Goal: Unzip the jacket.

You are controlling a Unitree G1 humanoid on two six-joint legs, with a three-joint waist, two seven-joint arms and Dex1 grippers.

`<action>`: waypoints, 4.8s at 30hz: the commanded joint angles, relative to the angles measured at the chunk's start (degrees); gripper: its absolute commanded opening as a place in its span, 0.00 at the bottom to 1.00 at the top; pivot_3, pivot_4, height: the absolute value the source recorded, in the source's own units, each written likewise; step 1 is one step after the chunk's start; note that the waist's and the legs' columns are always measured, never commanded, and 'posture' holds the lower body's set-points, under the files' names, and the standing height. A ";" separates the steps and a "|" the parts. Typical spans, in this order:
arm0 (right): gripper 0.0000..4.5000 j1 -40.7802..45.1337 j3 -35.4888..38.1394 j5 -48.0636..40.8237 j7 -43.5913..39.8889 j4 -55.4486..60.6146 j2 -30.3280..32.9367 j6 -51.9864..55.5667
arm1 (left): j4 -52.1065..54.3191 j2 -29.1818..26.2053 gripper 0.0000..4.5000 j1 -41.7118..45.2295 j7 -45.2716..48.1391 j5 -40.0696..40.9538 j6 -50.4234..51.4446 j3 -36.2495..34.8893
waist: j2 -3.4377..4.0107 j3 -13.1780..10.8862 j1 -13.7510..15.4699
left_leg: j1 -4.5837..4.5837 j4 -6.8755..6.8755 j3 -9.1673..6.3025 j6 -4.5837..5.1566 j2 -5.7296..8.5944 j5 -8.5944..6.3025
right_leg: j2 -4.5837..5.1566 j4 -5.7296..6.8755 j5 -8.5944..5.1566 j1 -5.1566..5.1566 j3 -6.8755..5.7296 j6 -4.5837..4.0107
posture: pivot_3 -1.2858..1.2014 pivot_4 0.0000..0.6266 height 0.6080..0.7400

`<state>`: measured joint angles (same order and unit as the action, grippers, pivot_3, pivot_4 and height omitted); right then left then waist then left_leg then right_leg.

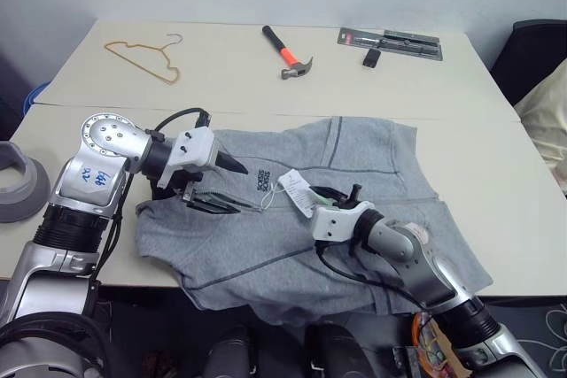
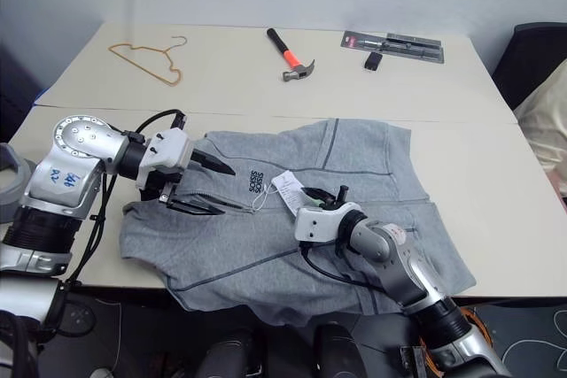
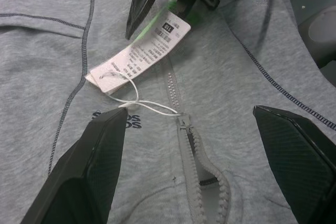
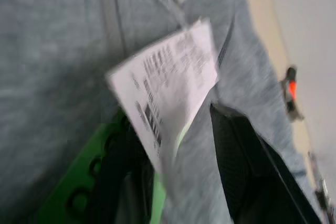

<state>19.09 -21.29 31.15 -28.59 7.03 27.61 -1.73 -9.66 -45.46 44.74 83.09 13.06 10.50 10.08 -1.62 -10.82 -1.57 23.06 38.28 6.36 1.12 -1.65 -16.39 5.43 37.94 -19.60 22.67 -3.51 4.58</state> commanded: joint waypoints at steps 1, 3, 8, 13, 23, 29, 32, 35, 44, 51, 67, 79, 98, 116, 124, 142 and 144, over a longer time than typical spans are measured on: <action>0.40 -2.46 -0.28 -2.29 -3.37 2.38 -2.08 5.15 | 0.69 -0.10 0.89 1.15 -0.24 -0.05 -1.24 -1.13 | 0.00 0.00 -0.01 | 0.00 0.00 0.00 0.00 -0.01 0.00 | -0.01 0.00 0.00 0.00 0.00 0.00 | 0.52 0.24 1.00; 0.40 -3.44 0.16 -2.78 -4.40 5.55 -2.49 6.88 | 0.63 -0.27 0.89 0.94 -0.21 -0.08 -1.63 -1.21 | 0.00 0.00 0.01 | 0.00 -0.01 -0.01 0.00 -0.01 0.00 | 0.00 0.01 0.00 -0.01 0.00 0.00 | 0.52 0.24 1.00; 0.40 -8.77 2.64 -1.20 -7.11 12.55 3.03 7.46 | 1.05 -0.54 0.89 0.38 -0.33 0.04 -1.82 -1.36 | 0.00 0.00 0.12 | 0.01 -0.01 -0.01 0.00 0.01 0.00 | 0.02 -0.01 0.00 -0.01 0.00 0.00 | 0.52 0.24 1.00; 0.43 -14.22 8.47 -3.91 -8.89 18.69 7.91 8.83 | 0.74 -0.75 0.89 0.10 -0.19 0.11 -2.13 -1.51 | -0.01 0.00 0.34 | 0.00 0.02 -0.07 0.02 0.05 -0.02 | 0.05 -0.08 0.00 -0.10 -0.05 0.01 | 0.52 0.24 1.00; 0.86 -13.76 5.64 -7.22 -7.76 24.17 -0.32 13.69 | 0.25 0.45 0.89 0.82 0.34 0.15 -2.54 -0.60 | -0.01 0.00 -0.13 | -0.02 -0.01 -0.08 -0.03 0.00 0.01 | -0.02 -0.08 0.00 -0.04 -0.06 0.00 | 0.52 0.24 1.00; 0.86 -7.82 1.17 -5.04 -5.25 18.71 -5.57 15.06 | -0.89 0.73 0.89 2.45 1.36 -0.36 -2.48 -0.08 | -0.01 0.00 0.13 | 0.01 0.01 -0.11 -0.02 0.02 0.01 | -0.01 -0.06 0.00 -0.05 -0.09 0.00 | 0.52 0.24 1.00; 0.86 -5.52 -1.57 -2.47 -3.55 14.60 -6.93 14.41 | -1.13 0.76 0.89 2.99 1.75 -0.48 -2.42 0.12 | -0.01 0.00 0.06 | 0.03 0.02 -0.10 -0.02 0.03 0.01 | -0.01 -0.06 0.00 -0.04 -0.09 0.00 | 0.52 0.24 1.00; 0.86 -4.68 -3.90 -0.04 -2.70 12.25 -7.18 14.16 | -1.46 0.61 0.89 3.18 2.00 -0.48 -2.57 0.08 | -0.01 0.00 0.03 | 0.02 -0.01 -0.10 -0.02 0.03 0.01 | -0.01 -0.05 0.00 -0.04 -0.09 -0.01 | 0.52 0.24 1.00; 0.86 -4.27 -1.52 8.73 0.90 11.14 -0.77 13.62 | -2.18 1.16 0.89 3.07 1.24 -0.64 -3.20 -0.12 | -0.02 0.01 0.26 | 0.03 0.04 -0.10 -0.02 0.04 0.01 | 0.02 -0.03 0.00 -0.06 -0.09 -0.01 | 0.52 0.24 1.00; 0.86 -5.12 1.59 7.53 0.99 10.99 0.40 14.86 | -2.29 1.85 0.89 2.61 0.40 -0.93 -3.89 -0.25 | -0.03 0.01 0.49 | 0.02 0.06 -0.12 0.01 0.07 0.00 | 0.05 -0.06 0.00 -0.08 -0.11 0.00 | 0.52 0.24 1.00; 0.82 -1.43 -2.66 9.27 3.78 3.55 -4.56 10.71 | -1.51 1.35 0.89 2.20 -0.07 -0.96 -3.57 -0.57 | -0.05 0.03 -0.55 | -0.14 -0.01 -0.07 -0.10 -0.03 0.05 | -0.04 -0.03 -0.06 -0.08 -0.05 -0.10 | 0.52 0.24 1.00; 0.46 0.90 0.42 7.03 0.62 7.40 -4.41 12.92 | -2.09 1.29 0.89 2.62 0.00 -1.14 -3.67 -0.46 | -0.05 0.03 -0.04 | -0.09 -0.02 -0.10 -0.10 0.00 0.06 | -0.01 0.00 -0.06 -0.06 -0.07 -0.11 | 0.52 0.24 1.00; 0.01 3.54 1.38 2.58 2.25 0.29 -7.53 12.75 | -3.57 0.54 0.89 -0.50 0.33 -2.24 -4.34 -0.08 | -0.05 0.03 -0.09 | 0.02 -0.07 -0.12 -0.10 0.00 0.06 | -0.01 0.03 -0.06 0.00 -0.11 -0.11 | 0.52 0.24 1.00; 0.01 -1.81 15.98 -9.55 5.94 11.97 -14.43 26.78 | -32.56 9.71 0.89 0.86 -12.16 -15.81 -22.40 4.63 | 0.15 0.15 0.34 | -0.10 -0.05 -0.14 -0.05 0.05 0.07 | 0.09 0.00 -0.06 -0.10 -0.15 -0.10 | 0.52 0.24 1.00; 0.01 0.55 35.51 -17.99 9.90 13.05 -10.93 35.48 | -34.84 10.60 0.89 0.53 -13.82 -14.97 -23.71 3.39 | 0.25 0.21 0.89 | -0.32 -0.10 -0.14 0.00 0.14 0.09 | 0.21 0.03 -0.05 -0.24 -0.12 -0.10 | 0.52 0.24 1.00; 0.01 13.67 57.83 -34.59 10.98 -21.77 20.85 26.40 | -33.06 10.32 0.89 -1.87 -14.96 -14.20 -22.92 1.15 | 0.93 0.56 0.16 | -0.77 -0.43 0.33 0.07 0.12 0.06 | 0.18 -0.05 -0.05 -0.34 0.34 -0.10 | 0.52 0.24 1.00; 0.01 13.70 55.93 -35.88 9.26 -21.85 20.52 25.97 | -32.57 10.20 0.89 -1.93 -15.03 -14.14 -22.89 1.09 | 0.93 0.56 0.14 | -0.76 -0.43 0.33 0.08 0.13 0.06 | 0.19 -0.06 -0.05 -0.33 0.34 -0.09 | 0.52 0.24 1.00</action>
<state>31.88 33.92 -3.59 -19.28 -15.60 45.76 25.90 -40.89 -34.33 44.34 69.59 0.54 -13.73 11.26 -0.69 -10.26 -1.44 22.30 37.86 6.69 1.20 -1.53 -16.33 5.62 37.89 -19.65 22.33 -3.16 4.49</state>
